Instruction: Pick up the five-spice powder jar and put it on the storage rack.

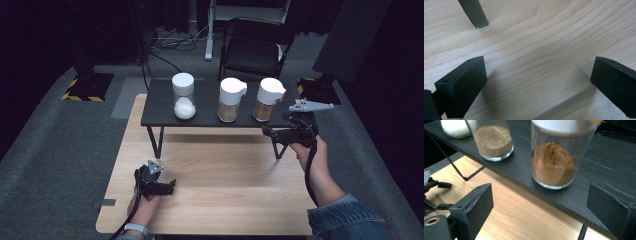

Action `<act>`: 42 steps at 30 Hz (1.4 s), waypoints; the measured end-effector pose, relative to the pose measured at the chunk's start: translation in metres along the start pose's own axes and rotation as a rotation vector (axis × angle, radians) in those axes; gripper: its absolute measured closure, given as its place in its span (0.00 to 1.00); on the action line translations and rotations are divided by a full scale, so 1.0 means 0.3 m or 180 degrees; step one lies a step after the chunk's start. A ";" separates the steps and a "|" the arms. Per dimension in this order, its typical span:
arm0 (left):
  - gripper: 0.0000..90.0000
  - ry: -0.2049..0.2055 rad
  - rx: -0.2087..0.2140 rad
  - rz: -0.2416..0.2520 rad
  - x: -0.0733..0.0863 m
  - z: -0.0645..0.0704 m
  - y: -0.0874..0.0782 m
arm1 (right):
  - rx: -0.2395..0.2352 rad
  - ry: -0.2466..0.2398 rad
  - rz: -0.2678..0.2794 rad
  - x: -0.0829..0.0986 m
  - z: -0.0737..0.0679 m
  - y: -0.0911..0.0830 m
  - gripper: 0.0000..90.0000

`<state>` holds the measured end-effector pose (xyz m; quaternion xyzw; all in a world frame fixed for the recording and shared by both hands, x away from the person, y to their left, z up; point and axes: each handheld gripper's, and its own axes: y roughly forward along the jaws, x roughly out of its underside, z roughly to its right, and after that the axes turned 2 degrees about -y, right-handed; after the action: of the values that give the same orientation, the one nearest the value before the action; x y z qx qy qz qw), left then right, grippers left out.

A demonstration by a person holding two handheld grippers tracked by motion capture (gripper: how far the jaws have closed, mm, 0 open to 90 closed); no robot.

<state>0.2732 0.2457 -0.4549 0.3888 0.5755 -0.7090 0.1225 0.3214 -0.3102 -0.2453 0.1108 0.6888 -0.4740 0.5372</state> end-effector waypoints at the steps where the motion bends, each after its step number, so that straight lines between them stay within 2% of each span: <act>1: 0.00 -0.0001 -0.0001 0.0000 0.000 0.000 0.000 | -0.0002 0.0010 0.0000 0.008 0.000 -0.004 0.07; 9: 0.00 -0.0010 -0.0002 0.0005 0.001 0.001 0.001 | -0.0021 0.0031 -0.0025 0.065 0.002 -0.024 0.07; 16: 0.00 0.0000 0.0002 0.0005 -0.001 0.000 0.003 | -0.0027 0.0093 -0.0047 0.130 0.011 -0.019 0.07; 20: 0.00 0.0008 0.0009 0.0001 -0.001 0.000 0.002 | -0.0007 0.0100 -0.0071 0.165 0.010 -0.010 0.07; 27: 0.00 0.0008 0.0009 0.0000 -0.001 0.000 0.001 | 0.0060 0.0009 -0.0119 0.222 -0.011 0.007 0.07; 42: 0.00 -0.0002 -0.0023 -0.0002 -0.004 0.012 0.003 | 0.0012 0.0048 -0.0208 0.332 -0.008 0.063 0.08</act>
<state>0.2730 0.2418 -0.4546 0.3878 0.5781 -0.7071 0.1239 0.2928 -0.3338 -0.3395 0.0929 0.6952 -0.4918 0.5160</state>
